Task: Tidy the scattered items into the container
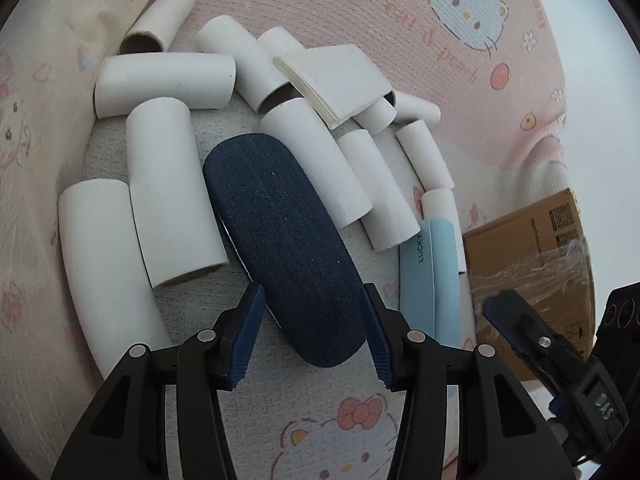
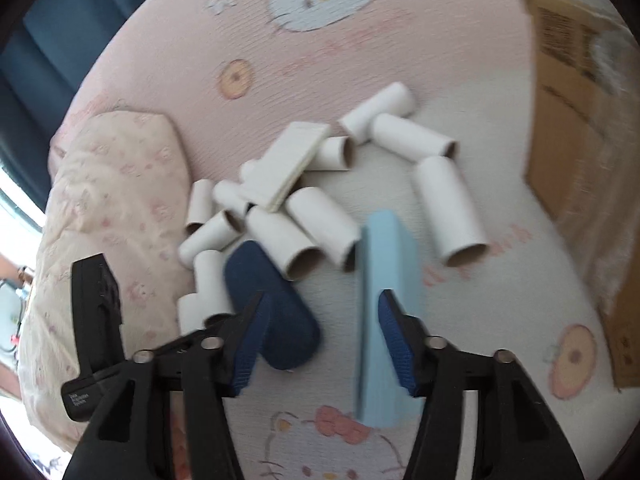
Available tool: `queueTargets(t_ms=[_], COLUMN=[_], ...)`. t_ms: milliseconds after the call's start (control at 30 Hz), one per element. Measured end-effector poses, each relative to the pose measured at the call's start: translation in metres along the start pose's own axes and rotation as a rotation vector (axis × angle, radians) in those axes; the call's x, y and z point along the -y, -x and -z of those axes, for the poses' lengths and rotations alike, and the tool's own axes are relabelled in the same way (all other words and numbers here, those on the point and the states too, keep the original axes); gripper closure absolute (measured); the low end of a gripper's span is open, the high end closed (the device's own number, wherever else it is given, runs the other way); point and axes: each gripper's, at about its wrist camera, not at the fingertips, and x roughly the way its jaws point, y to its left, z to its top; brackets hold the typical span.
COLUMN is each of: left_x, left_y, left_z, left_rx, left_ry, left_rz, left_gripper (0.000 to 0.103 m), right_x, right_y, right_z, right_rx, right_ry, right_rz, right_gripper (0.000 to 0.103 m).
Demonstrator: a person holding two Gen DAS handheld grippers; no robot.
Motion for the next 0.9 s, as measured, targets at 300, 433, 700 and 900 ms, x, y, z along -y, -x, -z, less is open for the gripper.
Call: queueTargets(t_ms=[300, 433, 700, 900], left_x=[-0.023, -0.023, -0.013, -0.007], left_y=[0.008, 0.010, 0.007, 0.007], left_z=[0.002, 0.006, 0.009, 0.005], left_rx=[0.034, 0.052, 0.084, 0.067], left_ry=[0.100, 0.054, -0.007, -0.004], left_rz=[-0.050, -0.099, -0.107, -0.071], left_gripper=[0.086, 0.086, 0.094, 0.099], right_x=[-0.030, -0.035, -0.024, -0.024], right_y=[-0.058, -0.062, -0.084, -0.086], right_z=[0.001, 0.002, 0.011, 0.011], right_rx=[-0.124, -0.139, -0.197, -0.195], right_ry=[0.210, 0.204, 0.183, 0.198], right_rz=[0.110, 0.038, 0.090, 0.114], right_gripper=[0.089, 0.089, 0.090, 0.090])
